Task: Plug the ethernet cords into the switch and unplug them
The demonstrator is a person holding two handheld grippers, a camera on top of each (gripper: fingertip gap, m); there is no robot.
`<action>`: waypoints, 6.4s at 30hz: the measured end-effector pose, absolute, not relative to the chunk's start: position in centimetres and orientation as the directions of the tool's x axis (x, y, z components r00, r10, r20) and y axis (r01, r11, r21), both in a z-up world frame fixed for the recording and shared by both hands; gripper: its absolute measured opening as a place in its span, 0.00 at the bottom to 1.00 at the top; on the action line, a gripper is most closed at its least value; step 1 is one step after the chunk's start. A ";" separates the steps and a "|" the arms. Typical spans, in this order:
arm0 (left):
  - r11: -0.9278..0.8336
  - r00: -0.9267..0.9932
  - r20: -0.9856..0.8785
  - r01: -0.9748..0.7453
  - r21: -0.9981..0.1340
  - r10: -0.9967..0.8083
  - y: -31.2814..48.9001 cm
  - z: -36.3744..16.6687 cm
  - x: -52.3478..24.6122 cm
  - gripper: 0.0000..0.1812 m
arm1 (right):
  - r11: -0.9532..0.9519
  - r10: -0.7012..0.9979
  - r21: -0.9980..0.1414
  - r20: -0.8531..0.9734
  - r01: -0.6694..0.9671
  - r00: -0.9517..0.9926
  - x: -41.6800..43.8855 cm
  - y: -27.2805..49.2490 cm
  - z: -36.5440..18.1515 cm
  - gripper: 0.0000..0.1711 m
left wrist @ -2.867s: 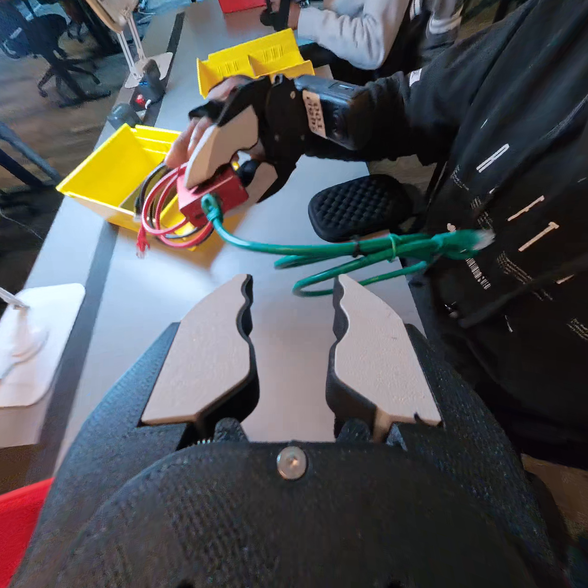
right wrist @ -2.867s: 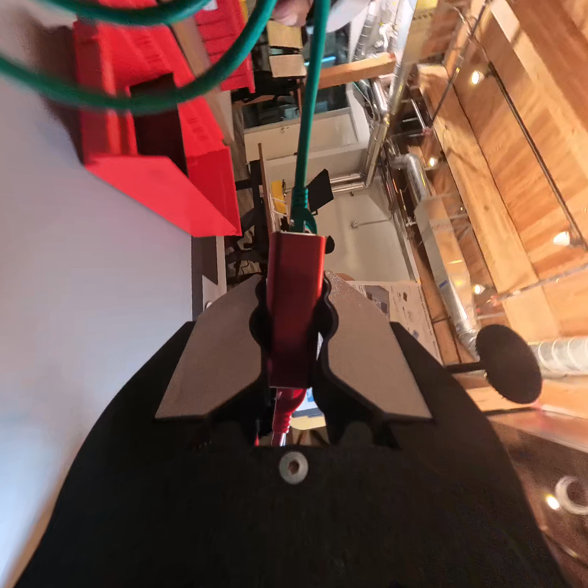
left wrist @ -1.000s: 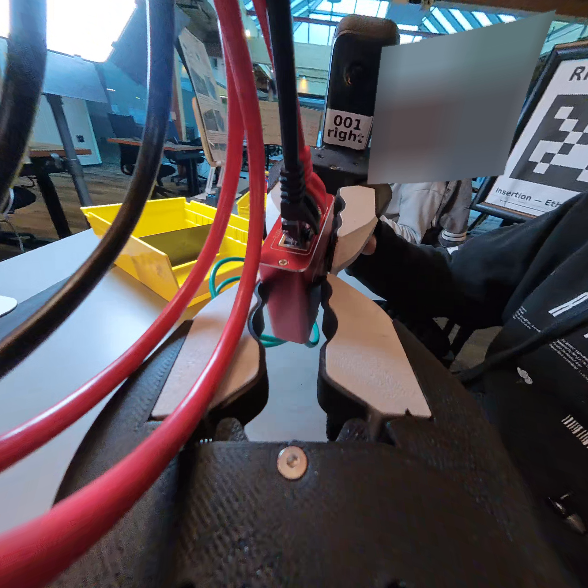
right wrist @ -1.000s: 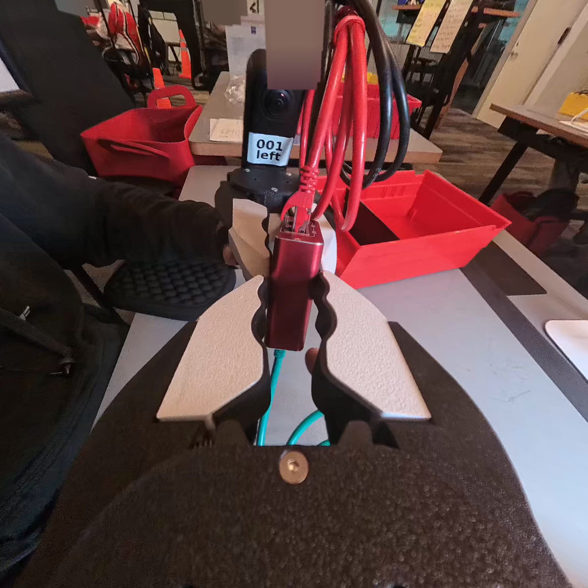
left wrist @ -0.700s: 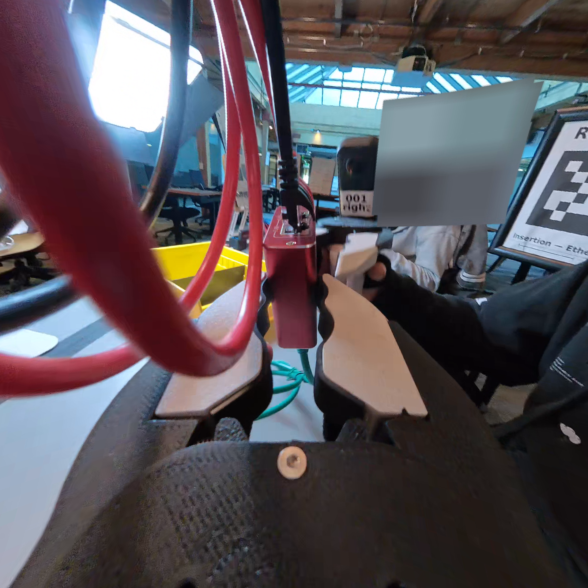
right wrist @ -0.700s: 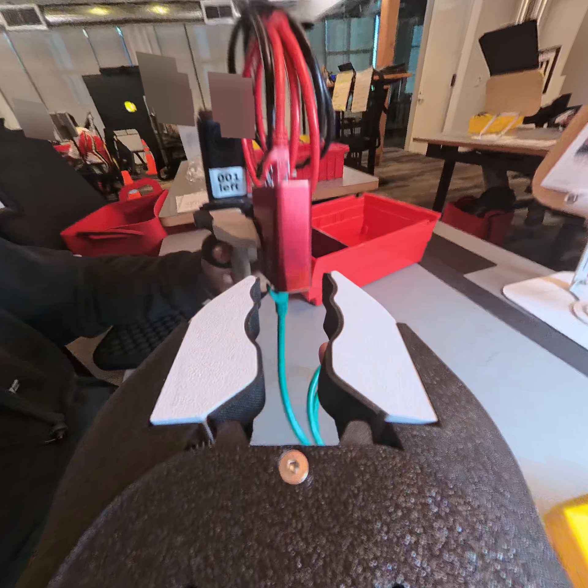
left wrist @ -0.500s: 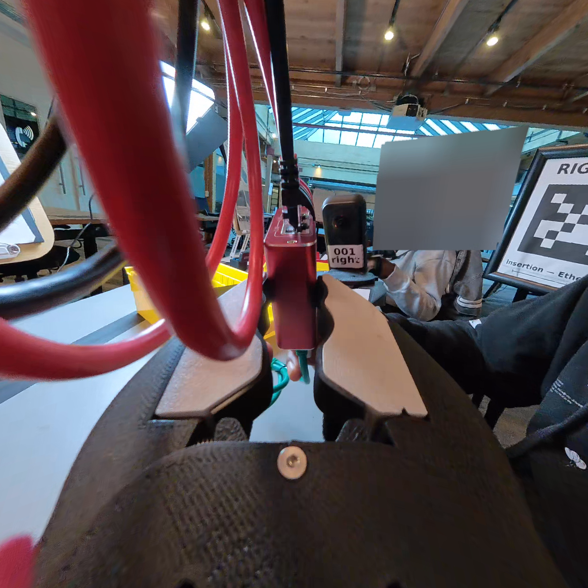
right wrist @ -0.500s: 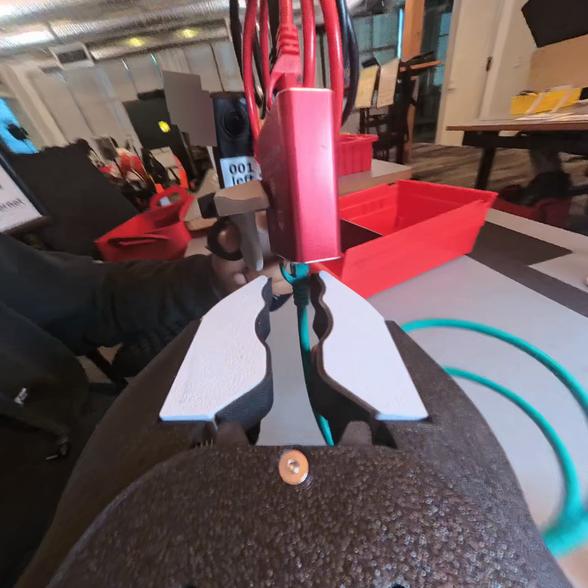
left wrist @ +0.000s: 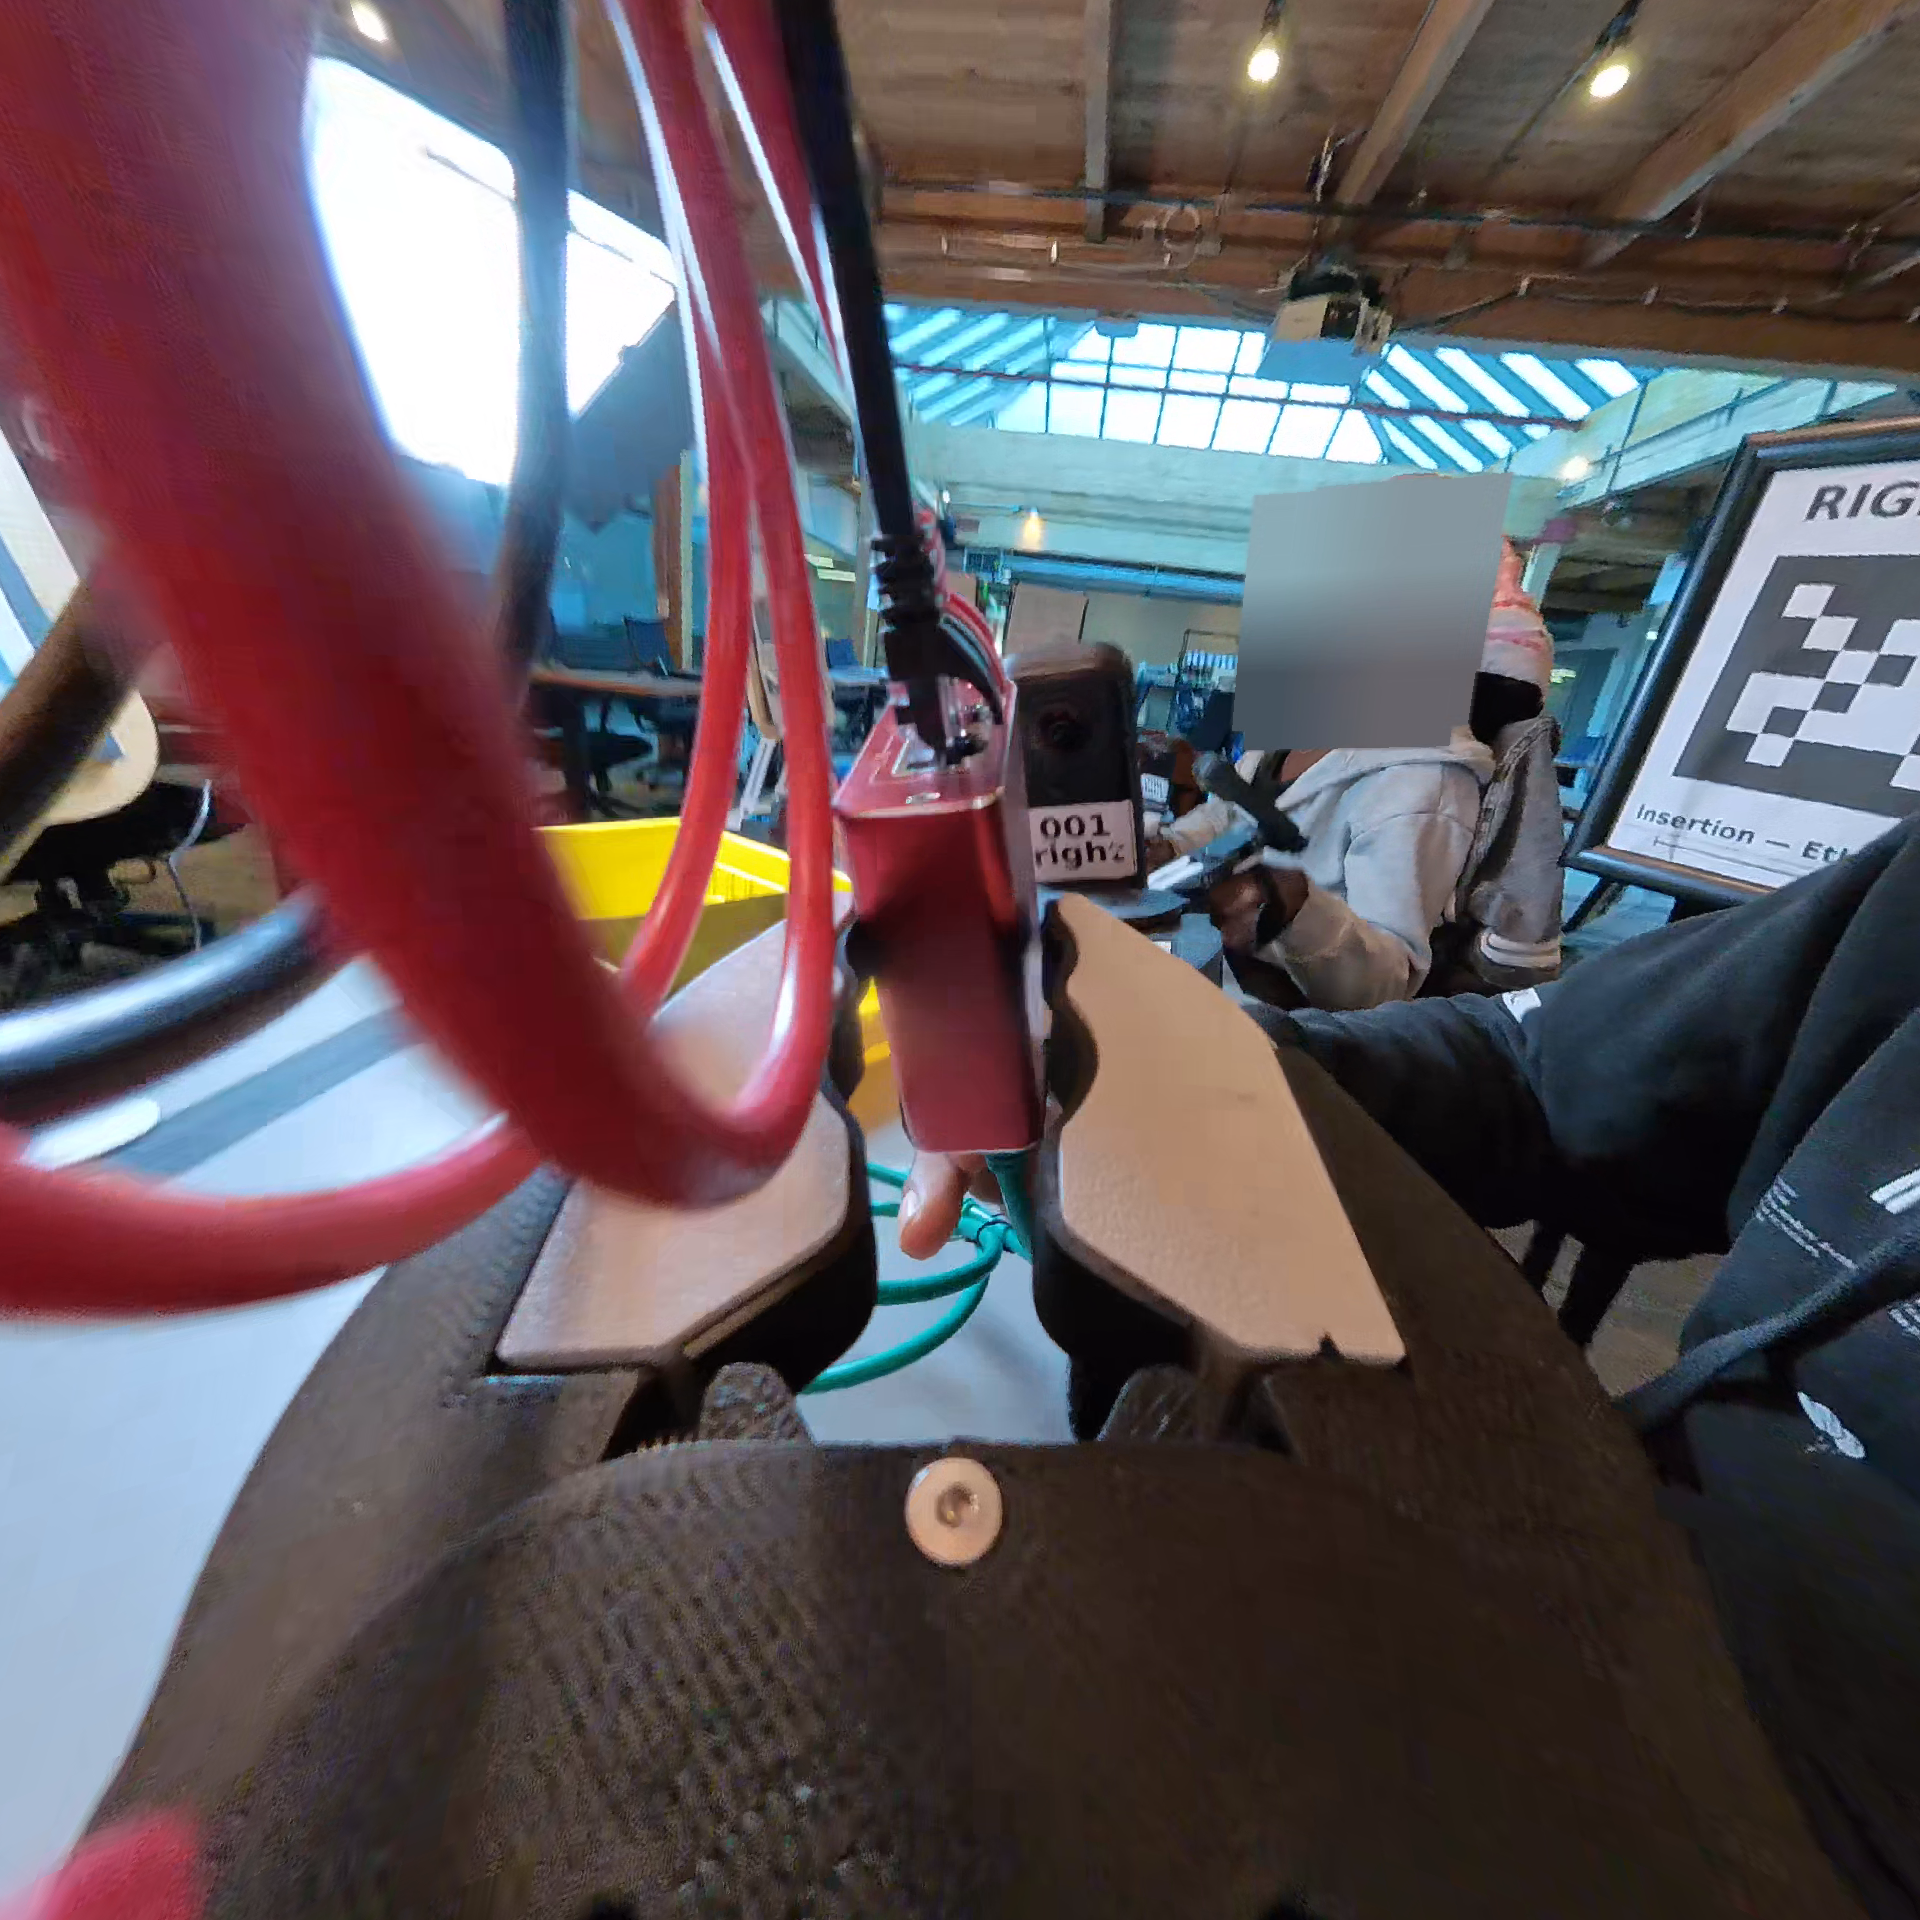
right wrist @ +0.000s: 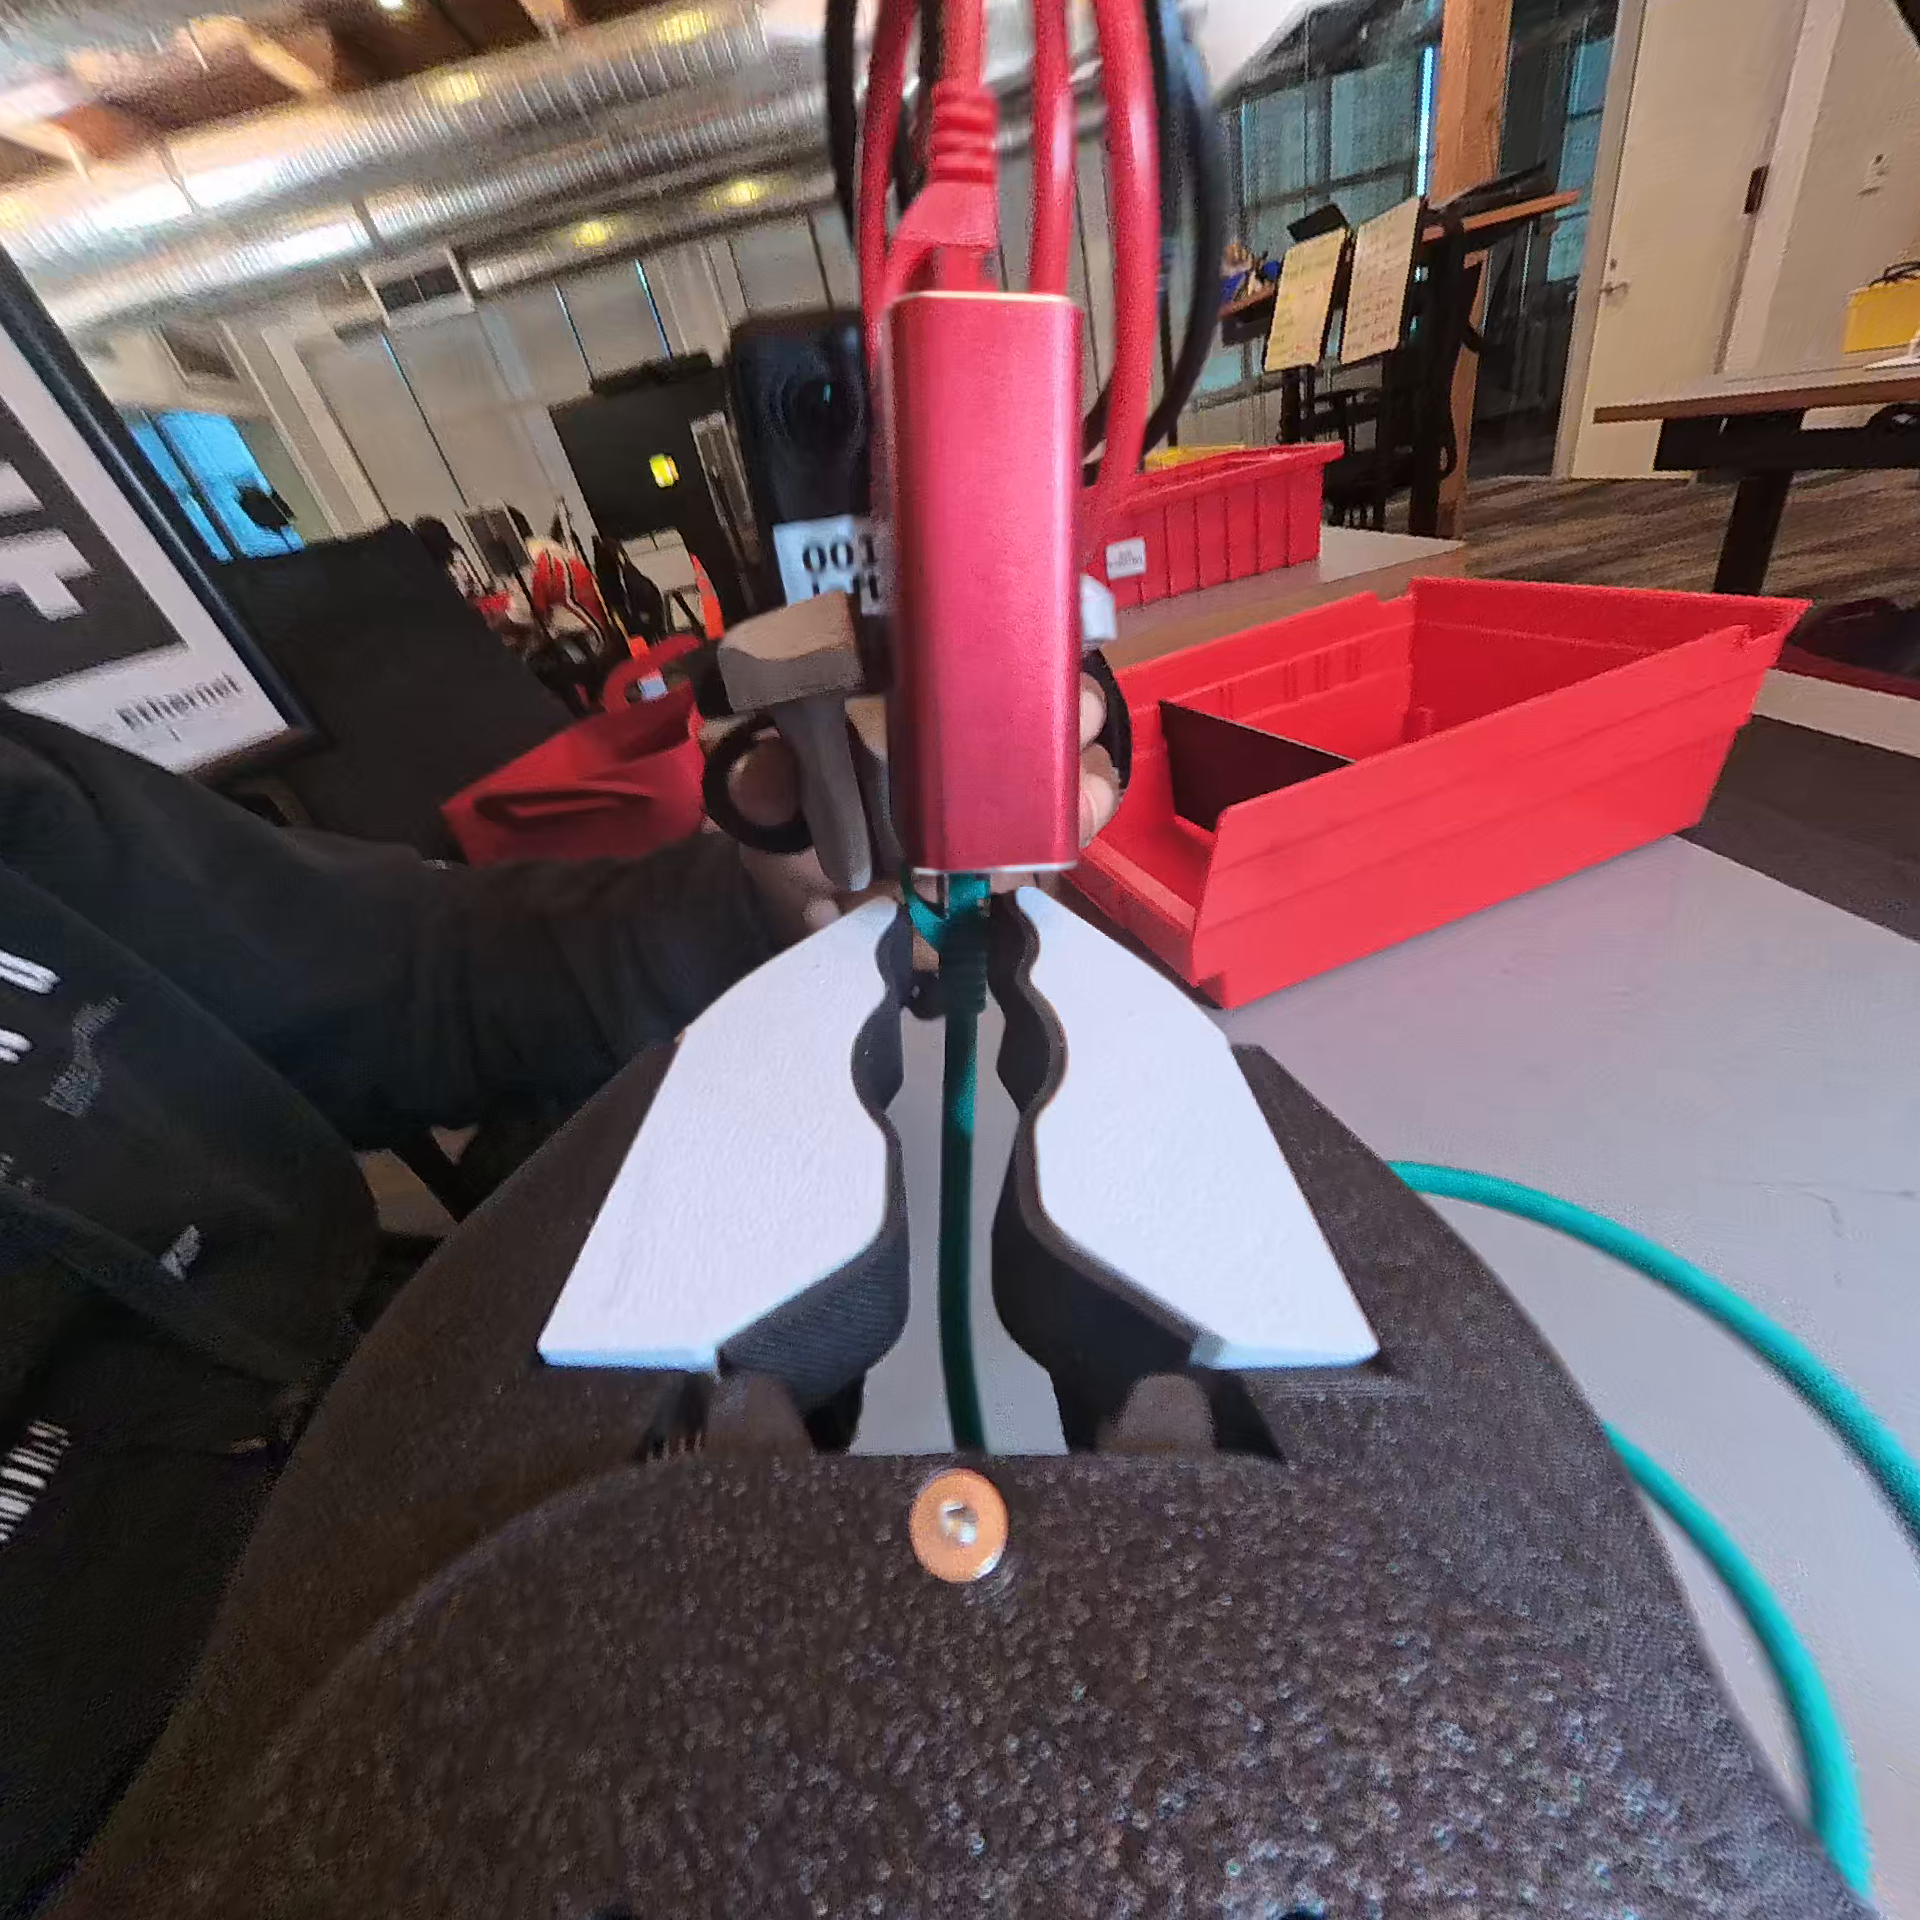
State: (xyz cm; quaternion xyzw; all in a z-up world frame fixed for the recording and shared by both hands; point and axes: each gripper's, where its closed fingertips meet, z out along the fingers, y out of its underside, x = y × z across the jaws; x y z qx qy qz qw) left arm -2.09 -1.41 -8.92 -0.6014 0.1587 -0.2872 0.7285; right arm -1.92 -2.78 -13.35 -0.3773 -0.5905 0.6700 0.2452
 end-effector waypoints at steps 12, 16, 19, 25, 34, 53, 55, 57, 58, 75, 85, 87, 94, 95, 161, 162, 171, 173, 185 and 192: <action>0.108 0.801 0.075 0.171 -0.979 -0.593 -1.3 -9.4 -1.5 0.15 | -0.142 0.796 -0.983 -0.183 0.115 -0.576 -1.9 -2.7 -13.8 0.09; 0.142 0.807 0.073 0.191 -0.971 -0.587 -1.4 -9.0 -1.7 0.15 | -0.232 0.773 -0.968 -0.246 0.101 -0.585 -1.9 -2.7 -13.3 0.09; 0.164 0.813 0.076 0.207 -0.964 -0.578 -1.4 -8.7 -1.8 0.15 | -0.268 0.771 -0.960 -0.265 0.082 -0.579 -2.0 -2.6 -13.0 0.09; 0.197 0.829 0.068 0.211 -0.957 -0.555 -1.3 -8.6 -1.9 0.15 | -0.312 0.763 -0.947 -0.295 0.071 -0.575 -2.1 -2.4 -12.8 0.10; 0.201 0.849 0.058 0.191 -0.961 -0.526 -1.2 -8.8 -2.0 0.15 | -0.358 0.751 -0.927 -0.355 0.107 -0.557 -2.3 -2.2 -13.0 0.10; 0.182 0.875 -0.283 -0.228 -0.956 -0.392 -1.0 -10.2 -1.6 0.15 | -0.296 0.837 -0.935 -0.353 0.198 -0.418 -3.3 -1.2 -14.5 0.10; 0.203 0.869 -0.303 -0.239 -0.950 -0.392 -1.2 -10.0 -1.5 0.15 | -0.277 0.860 -0.921 -0.365 0.274 -0.357 -3.8 -0.5 -16.3 0.09; 0.333 0.849 -0.269 -0.118 -0.935 -0.454 -3.3 -6.3 -0.3 0.15 | -0.299 0.841 -0.891 -0.416 0.342 -0.347 -4.2 0.1 -19.3 0.09; 0.350 0.856 -0.284 -0.131 -0.927 -0.432 -3.9 -4.9 -0.3 0.15 | -0.347 0.792 -0.866 -0.476 0.359 -0.383 -3.9 -0.5 -19.4 0.09; -0.118 0.934 -0.001 -0.047 -0.992 -0.358 0.7 -14.7 -6.2 0.15 | 0.038 0.996 -0.994 0.030 0.098 -0.080 1.8 12.4 -3.0 0.08; -0.155 0.926 0.009 -0.053 -0.986 -0.378 1.0 -15.9 -5.3 0.15 | -0.080 0.958 -0.884 0.060 0.460 0.281 1.6 28.1 -11.6 0.08; -0.163 0.928 0.014 -0.051 -0.985 -0.373 1.0 -16.1 -5.5 0.15 | -0.104 0.958 -0.845 0.057 0.525 0.283 1.6 28.9 -14.7 0.08; -0.282 0.910 0.158 0.047 -0.958 -0.384 1.5 -18.0 -5.8 0.15 | 0.061 0.890 -0.893 0.251 0.446 0.381 2.2 28.0 -12.2 0.32; -0.309 0.902 0.186 0.063 -0.949 -0.389 1.5 -18.4 -5.7 0.15 | 0.092 0.894 -0.909 0.255 0.406 0.368 2.0 26.7 -10.9 0.32; -0.752 0.858 -0.014 -0.458 -0.474 -0.514 -2.1 -21.0 -5.8 0.15 | 0.916 0.335 -0.181 0.835 0.358 -0.436 -5.2 2.5 -24.0 0.24; -0.752 0.856 -0.008 -0.458 -0.474 -0.517 -2.0 -20.9 -5.7 0.15 | 0.906 0.380 -0.229 0.811 0.356 -0.445 -5.2 2.0 -24.2 0.26; -0.639 0.797 -0.120 -0.555 -0.533 -0.593 -1.0 -16.9 -4.6 0.15 | 0.716 0.698 -0.615 0.614 0.331 -0.368 -5.5 1.5 -21.4 0.08; -0.554 0.790 -0.124 -0.523 -0.647 -0.601 -0.5 -14.9 -3.6 0.15 | 0.625 0.770 -0.725 0.513 0.289 -0.380 -5.2 0.8 -20.4 0.06; -0.088 0.823 -0.015 -0.079 -0.993 -0.568 0.2 -10.3 -1.7 0.17 | 0.267 0.880 -0.938 0.145 0.220 -0.452 -3.9 -1.6 -16.5 0.06; -0.043 0.804 0.089 0.079 -0.996 -0.588 -0.2 -9.7 -3.0 0.16 | 0.085 0.867 -0.983 -0.008 0.163 -0.499 -2.9 -0.9 -14.9 0.16</action>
